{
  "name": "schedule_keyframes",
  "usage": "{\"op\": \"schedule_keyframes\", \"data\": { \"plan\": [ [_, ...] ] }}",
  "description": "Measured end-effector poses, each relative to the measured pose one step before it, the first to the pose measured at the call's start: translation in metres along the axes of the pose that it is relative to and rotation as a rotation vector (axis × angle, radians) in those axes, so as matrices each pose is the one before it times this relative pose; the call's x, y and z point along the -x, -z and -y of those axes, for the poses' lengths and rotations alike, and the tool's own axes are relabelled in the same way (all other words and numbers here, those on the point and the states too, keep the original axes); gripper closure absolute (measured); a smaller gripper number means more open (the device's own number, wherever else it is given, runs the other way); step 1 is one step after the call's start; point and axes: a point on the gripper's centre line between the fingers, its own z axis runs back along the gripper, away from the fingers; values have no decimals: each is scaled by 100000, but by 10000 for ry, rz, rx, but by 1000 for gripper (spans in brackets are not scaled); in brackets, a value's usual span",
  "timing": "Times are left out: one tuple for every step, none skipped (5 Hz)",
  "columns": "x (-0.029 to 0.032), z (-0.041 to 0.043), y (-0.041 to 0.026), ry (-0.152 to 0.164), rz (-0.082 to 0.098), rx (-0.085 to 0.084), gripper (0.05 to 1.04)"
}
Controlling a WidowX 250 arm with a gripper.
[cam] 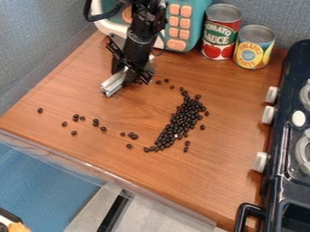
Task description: Sweep into pile
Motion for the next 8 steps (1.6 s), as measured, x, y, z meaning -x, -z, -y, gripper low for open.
{"op": "schedule_keyframes", "data": {
  "plan": [
    [61, 1493, -574, 355, 100, 65, 703],
    [98, 1047, -459, 157, 72, 39, 704],
    [-24, 867, -339, 168, 121, -8, 703],
    [-25, 1024, -401, 277, 129, -34, 703],
    [-142, 1418, -642, 282, 113, 54, 704],
    [-131, 944, -407, 206, 65, 118, 704],
    [-367, 1103, -324, 196, 64, 32, 703],
    [-53, 214, -201, 22, 22, 4, 704]
  ]
}}
